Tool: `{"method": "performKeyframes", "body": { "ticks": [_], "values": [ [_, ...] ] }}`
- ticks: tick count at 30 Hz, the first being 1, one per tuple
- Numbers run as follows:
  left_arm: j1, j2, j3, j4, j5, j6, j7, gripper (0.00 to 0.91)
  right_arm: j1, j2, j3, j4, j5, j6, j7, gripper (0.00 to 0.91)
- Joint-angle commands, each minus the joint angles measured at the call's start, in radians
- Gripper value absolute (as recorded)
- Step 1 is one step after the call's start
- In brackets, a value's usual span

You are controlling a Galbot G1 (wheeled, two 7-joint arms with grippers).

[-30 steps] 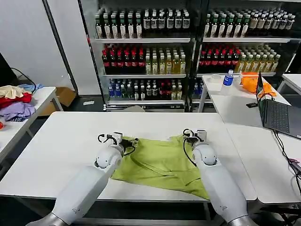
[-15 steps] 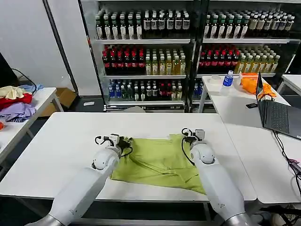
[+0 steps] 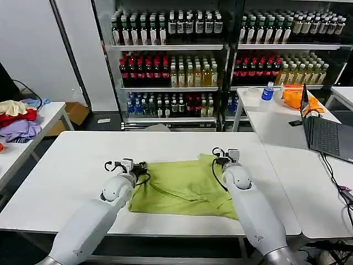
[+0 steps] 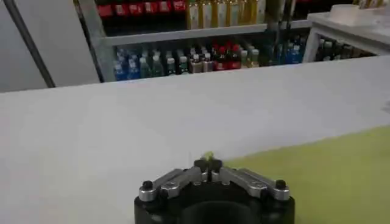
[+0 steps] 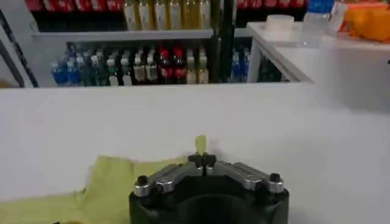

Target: Fold and organize the clothes.

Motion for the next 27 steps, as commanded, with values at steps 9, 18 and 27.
{"method": "performKeyframes", "body": {
  "ticks": [9, 18, 27],
  "values": [
    [0.040, 0.076, -0.061, -0.150, -0.018, -0.006, -0.002, 0.020, -0.072, -0.076, -0.023, 0.279, -0.023, 0.053, -0.010, 0.000],
    [0.090, 0.121, -0.099, -0.271, -0.015, -0.050, -0.005, 0.020, -0.199, -0.143, 0.005, 0.477, -0.036, 0.052, -0.017, 0.000],
    [0.216, 0.166, -0.138, -0.425, 0.031, -0.095, -0.007, 0.020, -0.359, -0.185, 0.067, 0.614, -0.058, 0.049, -0.024, 0.000]
  ]
}}
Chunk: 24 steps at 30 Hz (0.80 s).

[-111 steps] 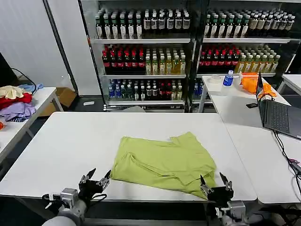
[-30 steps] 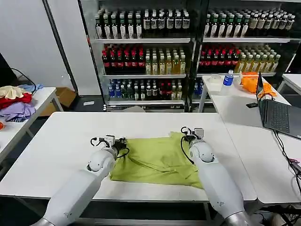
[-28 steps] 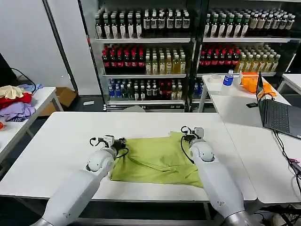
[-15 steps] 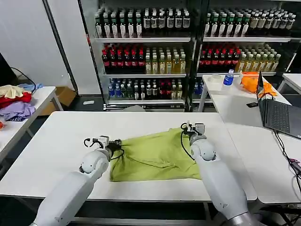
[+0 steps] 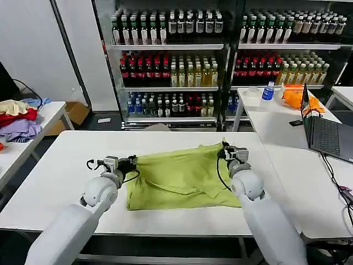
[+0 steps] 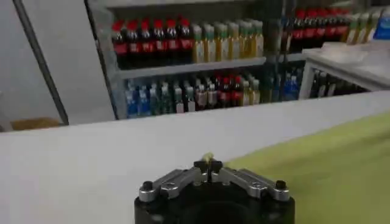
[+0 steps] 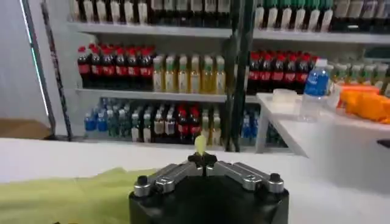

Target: Fold and organize the clothes.

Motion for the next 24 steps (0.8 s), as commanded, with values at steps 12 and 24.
{"method": "performKeyframes", "body": {
  "ticks": [12, 24],
  "values": [
    [0.284, 0.067, -0.068, -0.244, 0.116, -0.077, 0.010, 0.020, -0.418, -0.028, 0.149, 0.315, -0.088, 0.009, -0.017, 0.000],
    [0.313, 0.058, -0.058, -0.183, 0.188, -0.098, 0.028, 0.020, -0.458, 0.039, 0.164, 0.283, -0.114, -0.018, -0.004, 0.000]
  ]
}}
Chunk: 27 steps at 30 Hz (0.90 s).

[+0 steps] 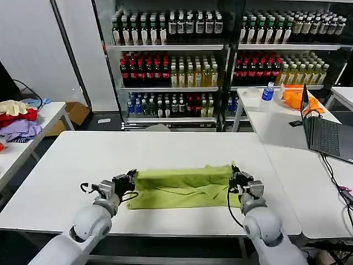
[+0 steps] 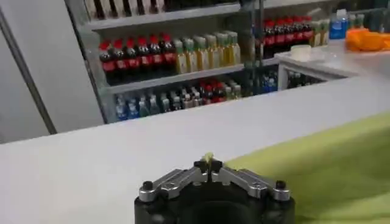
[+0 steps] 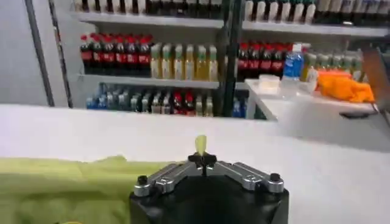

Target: Fold and organize the clothes.

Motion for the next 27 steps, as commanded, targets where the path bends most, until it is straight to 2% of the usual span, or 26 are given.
{"method": "performKeyframes", "body": {
  "ticks": [1, 6, 7, 8, 9, 10, 18, 23, 27],
  "values": [
    [0.049, -0.003, 0.003, 0.020, 0.062, -0.019, 0.004, 0.020, -0.092, 0.048, 0.028, 0.018, -0.029, -0.022, 0.011, 0.000],
    [0.042, -0.013, 0.001, 0.037, 0.087, -0.025, 0.005, 0.050, -0.093, 0.061, 0.020, 0.017, -0.029, -0.043, 0.019, 0.000],
    [0.043, -0.016, 0.001, 0.038, 0.089, -0.025, 0.005, 0.101, -0.094, 0.065, 0.020, 0.019, -0.030, -0.051, 0.022, 0.000],
    [0.045, -0.019, 0.001, 0.040, 0.096, -0.025, 0.005, 0.191, -0.096, 0.067, 0.021, 0.021, -0.032, -0.058, 0.024, 0.000],
    [0.048, -0.019, 0.001, 0.040, 0.099, -0.025, 0.005, 0.554, -0.100, 0.070, 0.022, 0.026, -0.039, -0.064, 0.025, 0.584],
    [0.052, -0.022, 0.000, 0.040, 0.112, -0.024, 0.005, 0.907, -0.106, 0.072, 0.024, 0.032, -0.063, -0.061, 0.022, 0.907],
    [0.094, -0.049, -0.032, -0.011, 0.133, -0.016, -0.010, 0.907, -0.208, 0.073, 0.082, 0.160, -0.109, 0.045, 0.001, 0.907],
    [0.148, -0.076, -0.064, -0.081, 0.119, -0.004, -0.060, 0.907, -0.318, 0.079, 0.138, 0.267, -0.120, 0.071, 0.005, 0.907],
    [0.176, -0.127, -0.076, -0.105, 0.056, 0.025, -0.106, 0.907, -0.408, 0.086, 0.175, 0.322, -0.130, 0.091, 0.004, 0.907]
  ]
}}
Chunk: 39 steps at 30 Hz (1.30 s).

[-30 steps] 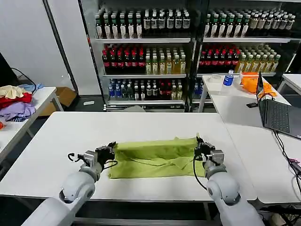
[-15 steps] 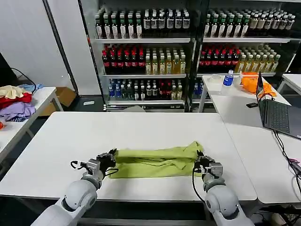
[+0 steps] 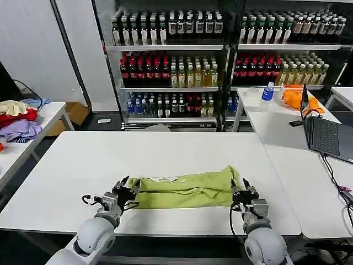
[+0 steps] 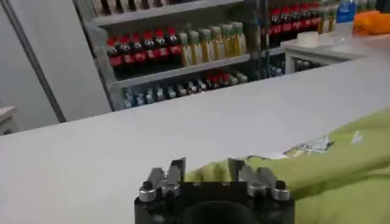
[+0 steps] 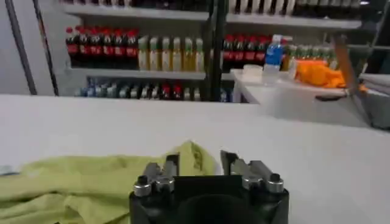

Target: Fold and organize the clothes.

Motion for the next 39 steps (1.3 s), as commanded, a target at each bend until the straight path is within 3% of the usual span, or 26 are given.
{"method": "performKeyframes", "body": {
  "ticks": [1, 8, 23, 25, 26, 28, 39],
  "values": [
    [0.064, -0.064, -0.025, -0.062, -0.048, 0.025, -0.071, 0.907, -0.238, 0.014, 0.104, 0.198, -0.035, 0.070, -0.003, 0.907],
    [0.024, -0.165, -0.028, 0.027, -0.111, 0.026, -0.112, 0.907, -0.279, 0.014, 0.127, 0.210, -0.058, 0.077, -0.004, 0.907],
    [0.012, -0.245, -0.027, 0.111, -0.122, 0.030, -0.166, 0.907, -0.294, 0.025, 0.120, 0.223, -0.053, 0.077, -0.001, 0.907],
    [0.020, -0.246, -0.032, 0.110, -0.122, 0.026, -0.170, 0.474, -0.295, 0.025, 0.121, 0.225, -0.050, 0.076, 0.000, 0.907],
    [0.024, -0.247, -0.033, 0.109, -0.122, 0.025, -0.170, 0.131, -0.296, 0.025, 0.122, 0.226, -0.049, 0.076, 0.001, 0.907],
    [0.034, -0.249, -0.037, 0.104, -0.122, 0.020, -0.173, 0.091, -0.298, 0.025, 0.122, 0.228, -0.048, 0.076, 0.001, 0.907],
    [0.070, -0.257, -0.068, 0.083, -0.168, 0.010, -0.172, 0.091, -0.313, 0.036, 0.127, 0.243, -0.047, 0.078, 0.004, 0.907]
  ]
}}
